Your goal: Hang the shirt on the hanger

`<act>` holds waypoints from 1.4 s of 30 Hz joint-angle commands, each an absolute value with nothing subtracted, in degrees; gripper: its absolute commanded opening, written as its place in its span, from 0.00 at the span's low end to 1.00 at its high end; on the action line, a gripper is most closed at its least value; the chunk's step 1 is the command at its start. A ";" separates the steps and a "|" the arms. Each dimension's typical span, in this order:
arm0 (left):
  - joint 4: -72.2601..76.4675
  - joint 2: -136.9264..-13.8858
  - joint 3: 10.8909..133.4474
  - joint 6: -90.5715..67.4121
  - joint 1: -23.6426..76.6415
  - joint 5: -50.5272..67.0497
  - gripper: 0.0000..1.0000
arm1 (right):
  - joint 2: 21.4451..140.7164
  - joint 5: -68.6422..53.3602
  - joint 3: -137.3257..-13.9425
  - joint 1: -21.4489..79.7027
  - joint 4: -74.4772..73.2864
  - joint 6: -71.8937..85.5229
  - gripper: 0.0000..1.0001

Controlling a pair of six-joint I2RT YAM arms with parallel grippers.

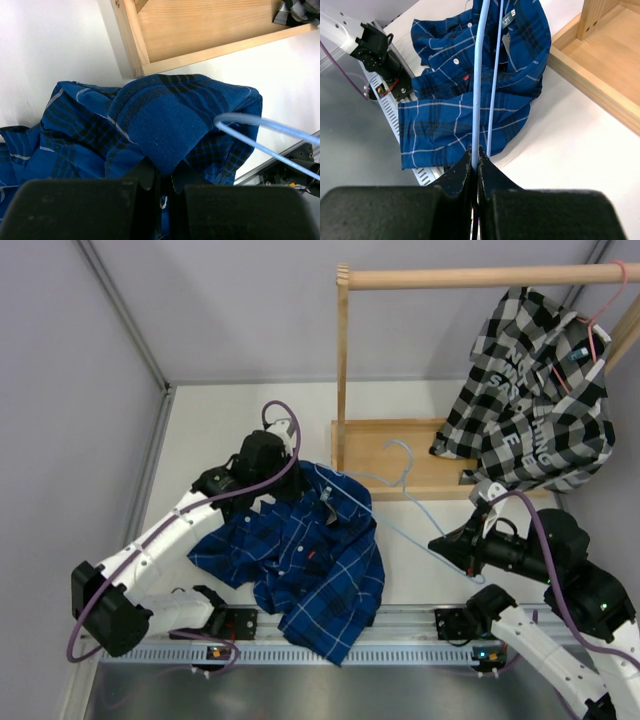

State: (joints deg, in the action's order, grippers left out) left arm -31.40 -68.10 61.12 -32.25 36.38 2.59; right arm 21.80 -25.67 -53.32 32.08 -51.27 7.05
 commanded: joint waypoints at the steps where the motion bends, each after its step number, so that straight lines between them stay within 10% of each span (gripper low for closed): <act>1: -28.30 -68.64 62.49 -31.73 35.86 3.78 0.00 | 21.45 -24.70 -55.46 31.29 -53.44 6.15 0.00; 42: -34.98 -71.02 69.17 -26.02 36.64 20.55 0.00 | 28.72 -27.07 -52.12 33.75 -50.28 6.24 0.00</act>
State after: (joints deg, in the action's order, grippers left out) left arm -35.86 -70.81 66.63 -27.79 35.53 12.47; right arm 24.75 -28.27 -51.96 32.99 -53.08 5.69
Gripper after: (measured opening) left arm 0.034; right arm 0.003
